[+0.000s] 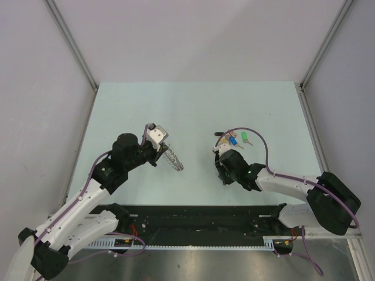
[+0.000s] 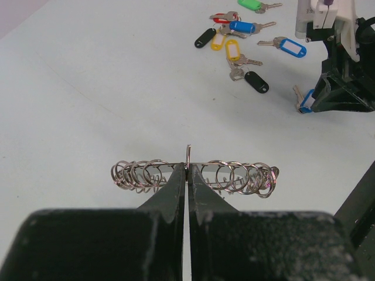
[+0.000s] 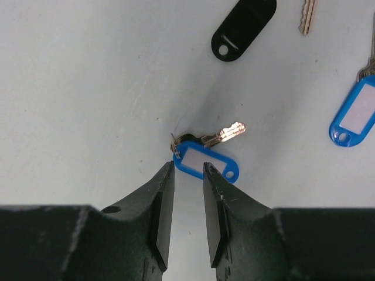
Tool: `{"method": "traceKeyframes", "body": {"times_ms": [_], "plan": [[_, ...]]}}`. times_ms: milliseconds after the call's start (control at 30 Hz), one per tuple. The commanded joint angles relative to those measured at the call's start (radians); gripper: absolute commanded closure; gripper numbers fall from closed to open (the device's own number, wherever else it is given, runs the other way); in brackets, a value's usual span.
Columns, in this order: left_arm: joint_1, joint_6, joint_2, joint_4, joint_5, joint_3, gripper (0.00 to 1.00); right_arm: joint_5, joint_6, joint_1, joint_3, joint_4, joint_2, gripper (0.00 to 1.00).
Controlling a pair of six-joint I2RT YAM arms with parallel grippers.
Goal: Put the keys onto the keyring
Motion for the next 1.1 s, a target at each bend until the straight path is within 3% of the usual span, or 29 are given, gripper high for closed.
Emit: {"method": "traceKeyframes", "body": {"times_ms": [0, 400, 1067], "plan": [[0.005, 0.012, -0.016, 0.049, 0.013, 0.041, 1.0, 0.029, 0.019, -0.004, -0.034, 0.173, -0.006, 0.69], [0.005, 0.014, -0.011, 0.049, 0.011, 0.04, 1.0, 0.018, 0.006, -0.002, -0.062, 0.236, 0.017, 0.79], [0.005, 0.011, -0.007, 0.049, 0.019, 0.041, 0.99, 0.011, 0.027, 0.005, -0.077, 0.207, 0.006, 0.81]]}}
